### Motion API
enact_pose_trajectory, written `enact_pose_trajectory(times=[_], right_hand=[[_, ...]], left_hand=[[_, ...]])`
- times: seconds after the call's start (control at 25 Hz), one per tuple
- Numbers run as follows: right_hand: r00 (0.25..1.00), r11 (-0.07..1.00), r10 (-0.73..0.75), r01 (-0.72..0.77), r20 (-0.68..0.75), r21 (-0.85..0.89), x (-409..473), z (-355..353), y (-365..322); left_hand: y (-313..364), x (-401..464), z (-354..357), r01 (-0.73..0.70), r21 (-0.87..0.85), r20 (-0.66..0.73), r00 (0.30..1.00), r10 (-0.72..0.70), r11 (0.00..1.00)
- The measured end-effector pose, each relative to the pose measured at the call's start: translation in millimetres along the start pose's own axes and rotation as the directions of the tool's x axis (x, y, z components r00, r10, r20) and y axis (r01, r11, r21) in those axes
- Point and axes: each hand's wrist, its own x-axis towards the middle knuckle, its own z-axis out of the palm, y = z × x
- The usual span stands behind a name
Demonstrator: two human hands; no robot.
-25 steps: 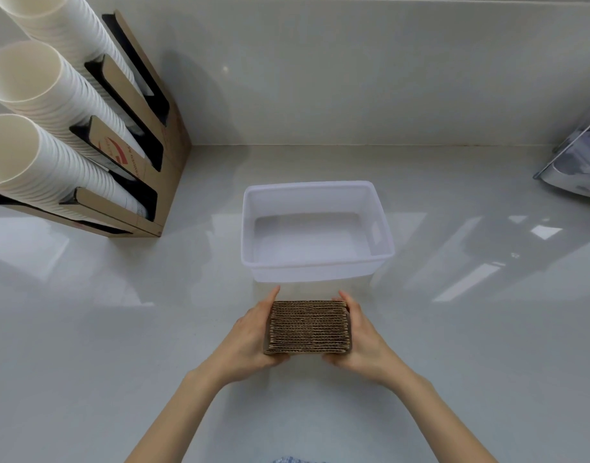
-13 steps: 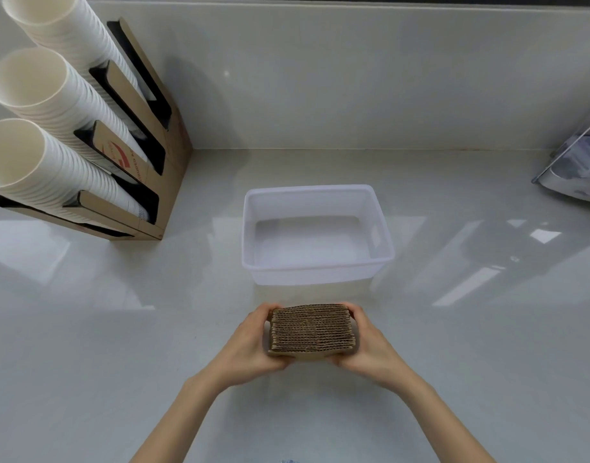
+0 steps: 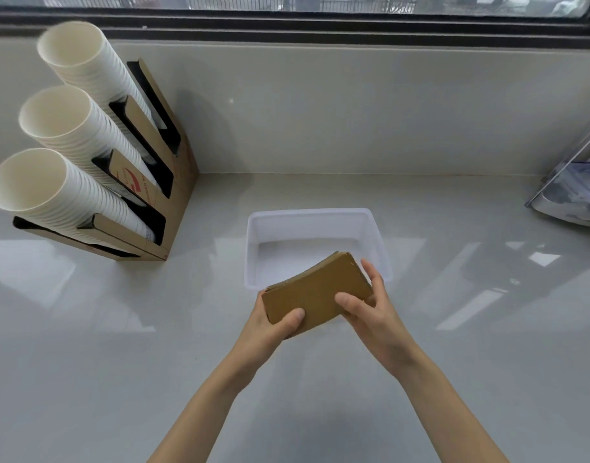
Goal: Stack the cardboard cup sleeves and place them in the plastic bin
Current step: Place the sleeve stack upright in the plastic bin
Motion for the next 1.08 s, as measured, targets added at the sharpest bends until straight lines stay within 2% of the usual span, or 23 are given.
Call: enact_pose_trajectory(times=[0.08, 0.2, 0.32, 0.56, 0.76, 0.96, 1.08], right_hand=[[1.0, 0.992, -0.006, 0.009, -0.026, 0.123, 6.1, 6.3, -5.3], [0.999, 0.974, -0.028, 0.022, 0.022, 0.225, 9.5, 21.3, -6.9], [0.997, 0.974, -0.013, -0.003, 0.071, 0.227, 7.3, 37.6, -1.3], [1.0, 0.969, -0.028, 0.029, -0.01, 0.247, 15.8, 39.9, -0.6], [0.999, 0.969, -0.048, 0.05, -0.014, 0.241, 30.9, 38.2, -10.8], [0.998, 0.97, -0.042, 0.053, -0.052, 0.239, 58.6, 26.3, -35.6], [0.999, 0.985, 0.032, -0.025, -0.038, 0.171, 80.8, 22.2, -48.3]], left_hand=[[6.1, 2.4, 3.4, -0.032, -0.05, -0.041, 0.999, 0.03, 0.998], [13.1, 5.0, 10.7, -0.093, -0.133, -0.086, 0.993, 0.082, 0.987], [15.7, 6.2, 16.0, -0.114, -0.153, -0.096, 0.99, 0.1, 0.982], [13.8, 10.3, 11.6, -0.004, -0.106, -0.11, 0.994, -0.008, 0.994], [18.3, 18.1, 0.3, 0.031, -0.121, -0.086, 0.995, -0.042, 0.992], [28.5, 31.2, -33.3, -0.036, -0.181, -0.225, 0.974, -0.005, 0.983], [33.2, 46.3, -55.6, -0.031, -0.101, -0.342, 0.94, -0.006, 0.994]])
